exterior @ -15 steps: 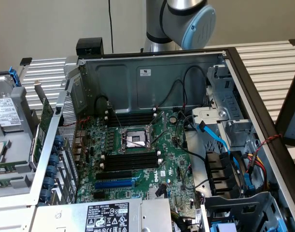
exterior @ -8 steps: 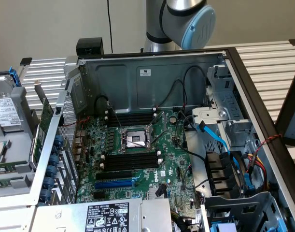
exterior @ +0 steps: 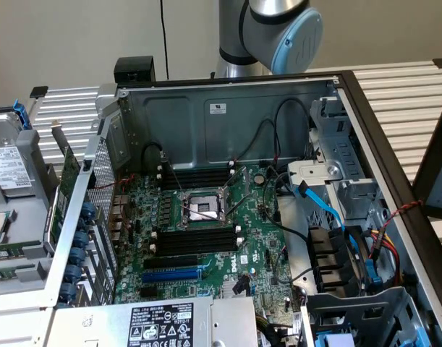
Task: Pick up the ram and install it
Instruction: 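Pick up the ram and move it above insertion slot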
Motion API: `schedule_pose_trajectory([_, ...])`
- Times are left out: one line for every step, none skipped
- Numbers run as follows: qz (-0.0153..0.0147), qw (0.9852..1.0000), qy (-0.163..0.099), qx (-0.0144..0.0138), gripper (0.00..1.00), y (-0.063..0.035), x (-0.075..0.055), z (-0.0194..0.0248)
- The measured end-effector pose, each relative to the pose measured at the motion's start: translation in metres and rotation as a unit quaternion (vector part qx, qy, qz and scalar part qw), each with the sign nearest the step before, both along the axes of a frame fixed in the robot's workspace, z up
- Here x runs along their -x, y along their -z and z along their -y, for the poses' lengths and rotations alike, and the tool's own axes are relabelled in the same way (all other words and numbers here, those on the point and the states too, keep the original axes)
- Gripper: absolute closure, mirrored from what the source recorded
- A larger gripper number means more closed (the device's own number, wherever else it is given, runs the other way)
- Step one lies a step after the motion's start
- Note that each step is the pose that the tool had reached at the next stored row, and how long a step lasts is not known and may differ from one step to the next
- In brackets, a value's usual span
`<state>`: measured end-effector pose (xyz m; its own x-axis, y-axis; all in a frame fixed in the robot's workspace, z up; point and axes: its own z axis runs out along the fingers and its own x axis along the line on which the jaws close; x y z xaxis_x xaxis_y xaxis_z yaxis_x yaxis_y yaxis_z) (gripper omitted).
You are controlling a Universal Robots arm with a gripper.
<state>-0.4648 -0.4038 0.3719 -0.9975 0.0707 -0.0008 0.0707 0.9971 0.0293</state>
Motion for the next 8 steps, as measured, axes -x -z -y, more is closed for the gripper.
schedule_pose_trajectory([0.0000, 1.0000, 0.000, 0.0000, 0.89, 0.0000, 0.0000, 0.0000])
schedule_pose_trajectory([-0.0002, 1.0000, -0.001, 0.0001, 0.89, 0.0000, 0.0000, 0.0000])
schedule_pose_trajectory([-0.0011, 1.0000, -0.005, 0.0002, 0.89, 0.0001, 0.0000, -0.0001])
schedule_pose_trajectory([-0.0015, 0.9999, -0.013, 0.0004, 0.89, 0.0001, 0.0001, 0.0000])
schedule_pose_trajectory([-0.0015, 0.9998, -0.022, 0.0004, 0.89, 0.0004, 0.0001, 0.0000])
schedule_pose_trajectory([-0.0017, 0.9985, -0.054, 0.0005, 0.89, 0.0012, 0.0002, 0.0000])
schedule_pose_trajectory([-0.0017, 0.9980, -0.063, 0.0005, 0.89, 0.0013, 0.0002, 0.0000])
schedule_pose_trajectory([-0.0016, 0.9974, -0.072, 0.0005, 0.89, 0.0015, 0.0002, 0.0000])
